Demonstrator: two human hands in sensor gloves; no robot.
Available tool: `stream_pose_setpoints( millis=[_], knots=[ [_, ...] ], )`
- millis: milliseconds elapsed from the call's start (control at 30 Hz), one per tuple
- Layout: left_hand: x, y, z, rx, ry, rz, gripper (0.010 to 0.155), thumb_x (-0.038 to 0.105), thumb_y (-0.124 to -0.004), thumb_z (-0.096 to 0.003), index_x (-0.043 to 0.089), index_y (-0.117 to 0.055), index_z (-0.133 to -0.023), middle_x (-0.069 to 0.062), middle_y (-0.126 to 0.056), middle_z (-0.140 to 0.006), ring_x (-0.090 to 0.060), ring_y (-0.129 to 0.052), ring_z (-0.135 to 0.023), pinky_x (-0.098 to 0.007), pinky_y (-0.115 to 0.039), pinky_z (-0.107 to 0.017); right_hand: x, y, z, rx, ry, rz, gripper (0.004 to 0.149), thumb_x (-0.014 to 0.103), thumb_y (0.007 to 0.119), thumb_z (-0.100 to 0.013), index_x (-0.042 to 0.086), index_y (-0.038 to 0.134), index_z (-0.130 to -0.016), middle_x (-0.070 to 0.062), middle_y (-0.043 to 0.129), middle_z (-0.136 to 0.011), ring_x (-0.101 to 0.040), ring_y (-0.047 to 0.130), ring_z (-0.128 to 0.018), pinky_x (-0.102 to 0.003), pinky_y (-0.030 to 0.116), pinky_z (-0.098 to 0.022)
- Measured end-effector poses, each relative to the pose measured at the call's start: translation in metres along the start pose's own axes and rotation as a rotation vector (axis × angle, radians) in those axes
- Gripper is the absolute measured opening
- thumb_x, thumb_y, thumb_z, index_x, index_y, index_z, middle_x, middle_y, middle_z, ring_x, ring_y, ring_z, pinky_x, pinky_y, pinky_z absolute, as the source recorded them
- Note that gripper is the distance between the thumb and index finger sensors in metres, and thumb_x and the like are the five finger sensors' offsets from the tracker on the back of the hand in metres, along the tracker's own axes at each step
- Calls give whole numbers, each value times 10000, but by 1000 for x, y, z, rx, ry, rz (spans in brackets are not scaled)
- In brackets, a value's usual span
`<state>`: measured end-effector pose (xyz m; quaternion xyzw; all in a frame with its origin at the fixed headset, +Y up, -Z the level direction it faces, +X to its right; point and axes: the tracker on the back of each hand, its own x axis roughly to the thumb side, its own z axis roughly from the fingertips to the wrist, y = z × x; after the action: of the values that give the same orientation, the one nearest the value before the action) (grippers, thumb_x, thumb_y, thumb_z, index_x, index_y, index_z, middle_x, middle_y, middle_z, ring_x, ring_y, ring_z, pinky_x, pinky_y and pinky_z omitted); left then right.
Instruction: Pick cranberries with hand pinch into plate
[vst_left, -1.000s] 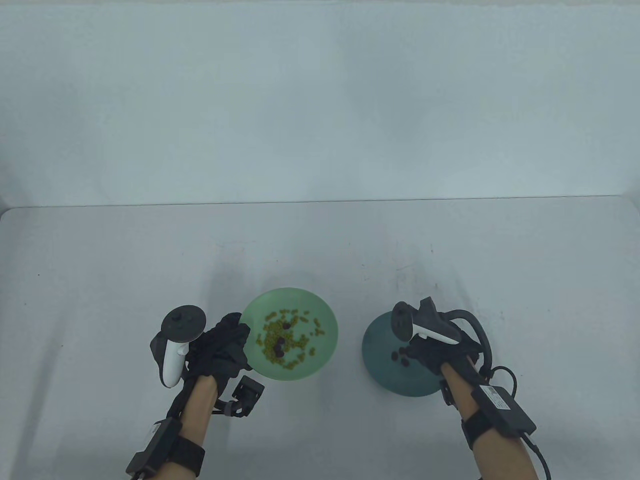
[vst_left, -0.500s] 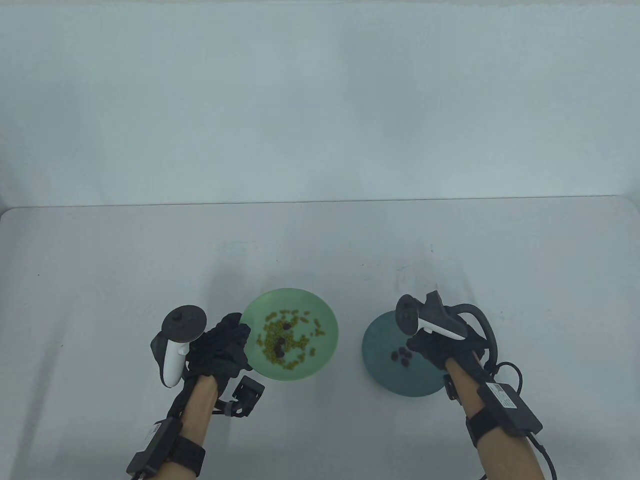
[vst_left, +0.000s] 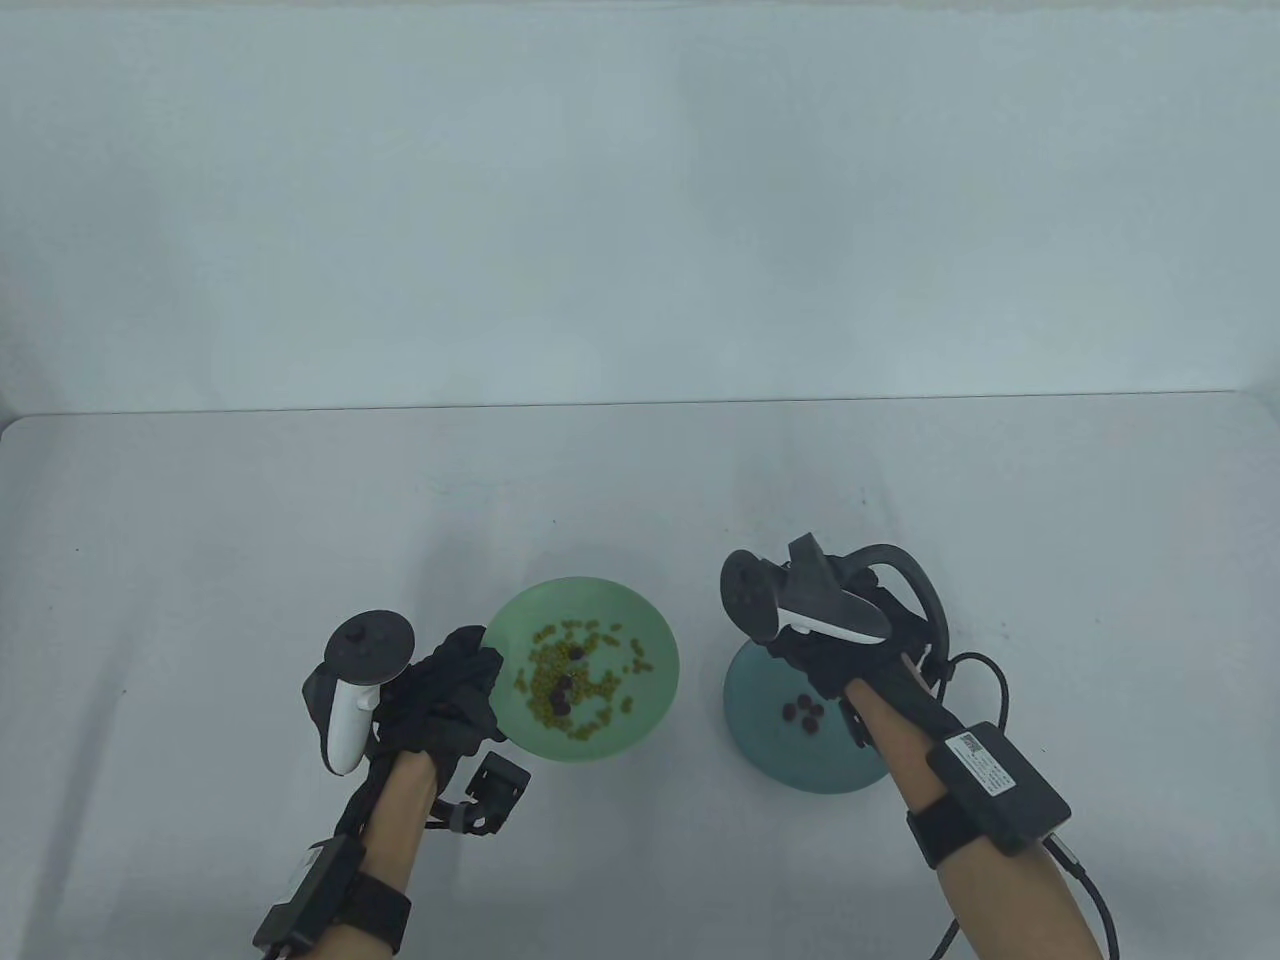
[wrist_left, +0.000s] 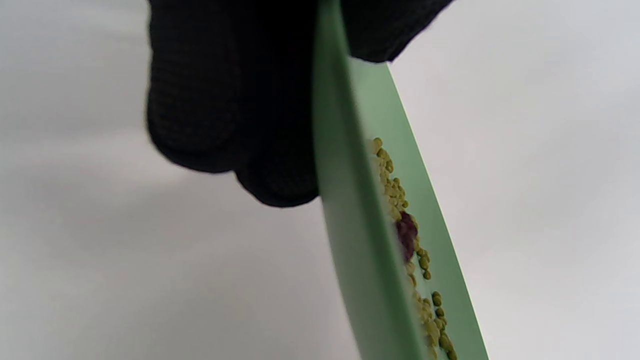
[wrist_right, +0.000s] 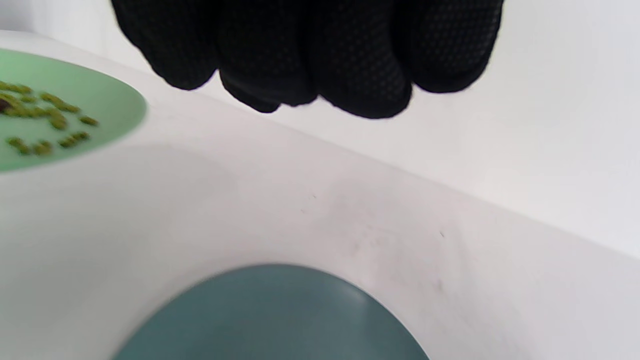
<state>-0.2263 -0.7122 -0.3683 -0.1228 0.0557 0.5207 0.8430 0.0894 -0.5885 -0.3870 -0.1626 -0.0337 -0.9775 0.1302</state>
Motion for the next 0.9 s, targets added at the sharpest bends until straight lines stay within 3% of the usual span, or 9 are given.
stream_pose_setpoints(
  millis=[400, 633, 900],
  knots=[
    [0, -1, 0, 0, -3, 1, 523, 207, -662, -587, -36, -564, -1040, -193, -858, -815, -238, -1093, -468, -305, -962, -347, 81, -19, -15, -61, -197, 20, 469, 507, 755, -513, 251, 826, -900, 122, 938, -531, -100, 973, -484, -426, 845, -541],
    [0, 0, 0, 0, -5, 6, 524, 208, -662, -587, -35, -563, -1040, -193, -859, -815, -240, -1093, -468, -305, -961, -347, 117, -6, -26, -34, -277, 2, 469, 483, 755, -521, 273, 793, -938, 125, 938, -534, -96, 975, -488, -425, 845, -544],
    [0, 0, 0, 1, -4, 10, 523, 208, -662, -587, -35, -564, -1040, -192, -858, -815, -238, -1093, -467, -305, -962, -346, 134, 10, -29, 1, -335, -5, 482, 463, 749, -529, 290, 745, -980, 129, 936, -542, -95, 973, -498, -423, 843, -554]
  ],
)
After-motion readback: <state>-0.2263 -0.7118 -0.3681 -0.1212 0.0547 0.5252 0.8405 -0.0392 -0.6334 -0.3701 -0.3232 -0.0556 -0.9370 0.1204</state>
